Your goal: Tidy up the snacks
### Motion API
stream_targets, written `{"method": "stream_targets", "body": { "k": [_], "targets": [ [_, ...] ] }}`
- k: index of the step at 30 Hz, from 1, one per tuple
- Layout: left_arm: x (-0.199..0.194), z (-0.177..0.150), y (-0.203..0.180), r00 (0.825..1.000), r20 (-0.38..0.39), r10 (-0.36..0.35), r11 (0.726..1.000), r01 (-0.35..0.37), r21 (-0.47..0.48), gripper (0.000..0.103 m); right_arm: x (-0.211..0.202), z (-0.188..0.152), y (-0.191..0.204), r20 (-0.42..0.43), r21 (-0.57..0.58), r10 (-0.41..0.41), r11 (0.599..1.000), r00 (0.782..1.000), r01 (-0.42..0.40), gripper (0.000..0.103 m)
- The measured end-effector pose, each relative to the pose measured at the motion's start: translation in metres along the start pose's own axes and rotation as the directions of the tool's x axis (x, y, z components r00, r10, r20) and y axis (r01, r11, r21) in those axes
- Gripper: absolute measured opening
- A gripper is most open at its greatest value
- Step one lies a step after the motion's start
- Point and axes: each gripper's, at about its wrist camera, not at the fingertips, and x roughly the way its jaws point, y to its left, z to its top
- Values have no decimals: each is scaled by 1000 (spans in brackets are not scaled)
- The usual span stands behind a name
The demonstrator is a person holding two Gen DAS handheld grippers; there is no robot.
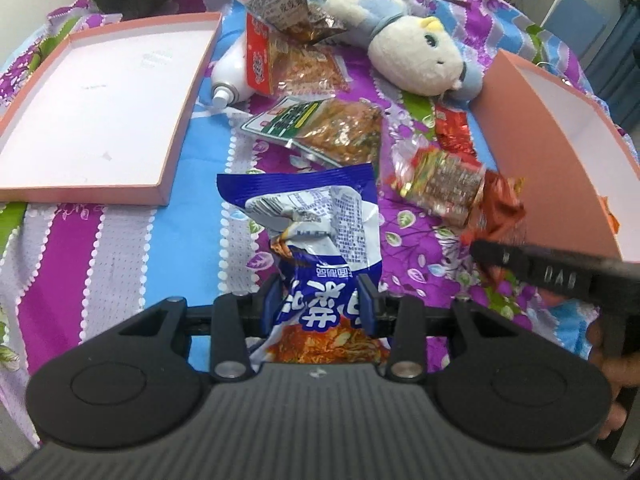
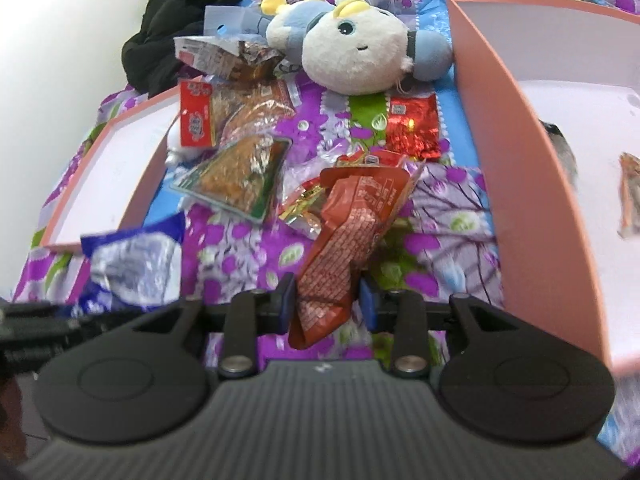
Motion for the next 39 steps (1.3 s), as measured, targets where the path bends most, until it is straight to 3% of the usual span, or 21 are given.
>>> {"method": "stream_targets", "body": {
  "k": [9, 14, 17, 22, 28, 34, 39],
  "targets": [
    [-20, -20, -8, 1000, 22, 6, 1000, -6, 11, 45, -20, -42, 2, -46, -81, -34, 996, 998, 30, 36],
    [-15, -28, -8, 1000, 5, 8, 1000, -8, 11, 45, -18, -57, -7, -71, -67, -61, 996, 996, 56, 41],
    [-10, -30, -9, 1000, -6, 6, 1000, -6, 15, 45, -18, -59, -13, -59, -37, -65, 997, 996, 63, 48],
    [-9, -28, -13, 1000, -7, -1, 1000, 1, 22, 45, -31, -57, -12, 5, -29, -105, 994, 994, 105, 48],
    [-6, -29, -11, 1000, -12, 0, 1000, 1, 17, 45, -47, -57, 1, 114, -119, -104, 986, 988, 117, 48],
    [-2, -31, -8, 1000, -28, 9, 1000, -9, 8, 45, -25, -55, 1, 95, -152, -88, 983, 992, 102, 47],
    [2, -33, -9, 999, -38, 6, 1000, -6, 9, 45, -9, -54, -8, 40, -107, -75, 991, 996, 79, 42]
  ]
}}
